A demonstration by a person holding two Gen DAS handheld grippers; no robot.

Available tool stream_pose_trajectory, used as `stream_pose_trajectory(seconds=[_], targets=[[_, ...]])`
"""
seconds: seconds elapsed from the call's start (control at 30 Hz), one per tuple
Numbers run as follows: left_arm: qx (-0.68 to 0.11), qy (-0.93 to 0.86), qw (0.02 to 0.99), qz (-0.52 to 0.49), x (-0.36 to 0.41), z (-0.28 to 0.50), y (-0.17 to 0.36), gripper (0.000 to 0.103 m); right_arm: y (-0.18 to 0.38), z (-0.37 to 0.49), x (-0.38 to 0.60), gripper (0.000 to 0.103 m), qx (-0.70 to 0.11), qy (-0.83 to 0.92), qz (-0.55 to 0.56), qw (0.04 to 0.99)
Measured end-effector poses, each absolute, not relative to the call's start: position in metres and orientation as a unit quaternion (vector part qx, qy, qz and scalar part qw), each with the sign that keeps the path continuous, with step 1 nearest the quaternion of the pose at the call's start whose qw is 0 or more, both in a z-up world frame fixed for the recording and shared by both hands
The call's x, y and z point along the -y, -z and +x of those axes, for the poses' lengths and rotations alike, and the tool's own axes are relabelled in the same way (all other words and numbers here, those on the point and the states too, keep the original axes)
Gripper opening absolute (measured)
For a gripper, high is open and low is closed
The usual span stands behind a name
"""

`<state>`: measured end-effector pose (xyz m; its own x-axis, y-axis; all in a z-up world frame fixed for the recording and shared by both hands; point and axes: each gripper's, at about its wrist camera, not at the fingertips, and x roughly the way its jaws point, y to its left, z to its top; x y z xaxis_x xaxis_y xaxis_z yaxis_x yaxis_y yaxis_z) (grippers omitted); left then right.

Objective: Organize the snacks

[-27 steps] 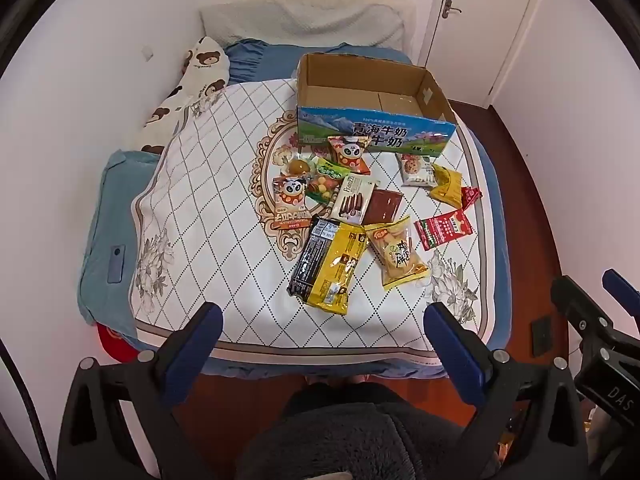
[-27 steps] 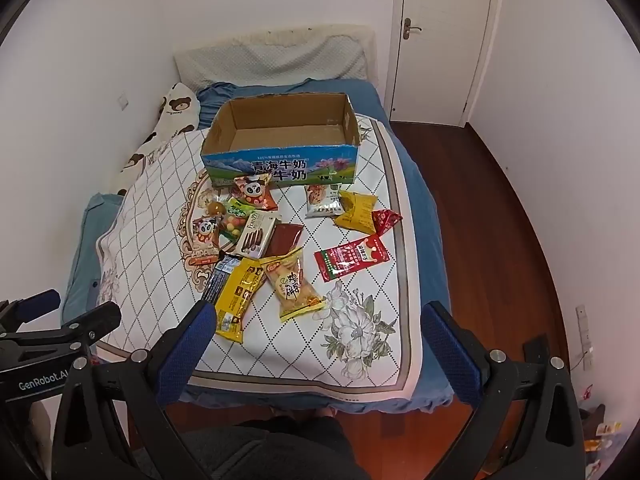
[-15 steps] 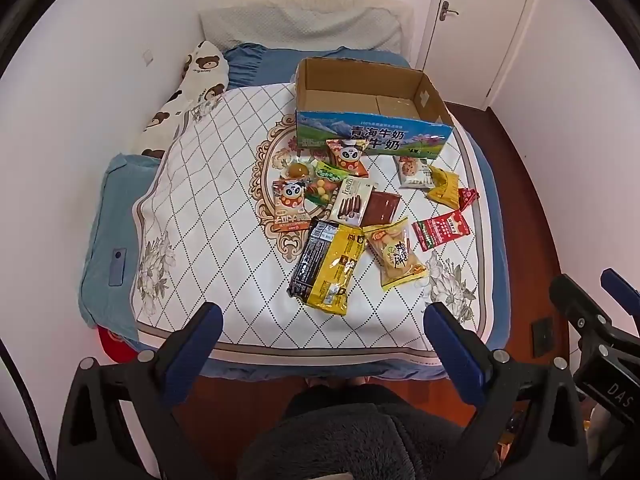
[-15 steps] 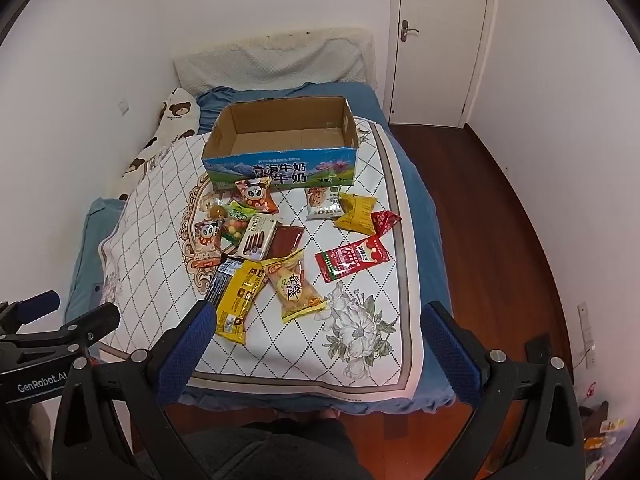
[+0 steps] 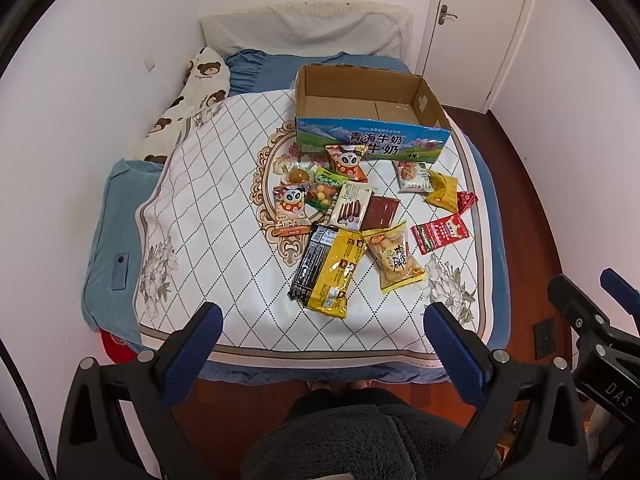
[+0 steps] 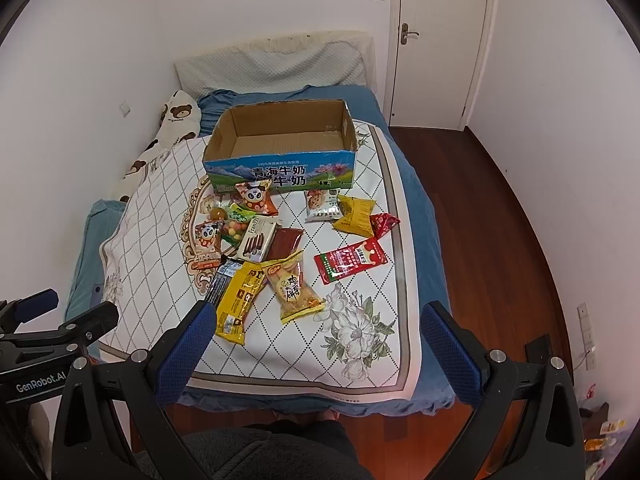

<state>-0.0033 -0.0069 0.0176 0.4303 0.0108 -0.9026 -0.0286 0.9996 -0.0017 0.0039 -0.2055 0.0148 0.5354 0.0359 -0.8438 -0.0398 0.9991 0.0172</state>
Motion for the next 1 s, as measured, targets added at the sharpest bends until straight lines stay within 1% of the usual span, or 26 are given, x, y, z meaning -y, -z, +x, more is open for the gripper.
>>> stream_pose_trajectory(seconds=[1.0], targets=[[-0.528,-0.013,0.849,-0.004,0.0130,-0.0009,-0.0196,0.103,-0.0157,0.0093,0.2078,0.103,-0.476,-0.019,-0.002,0.879]])
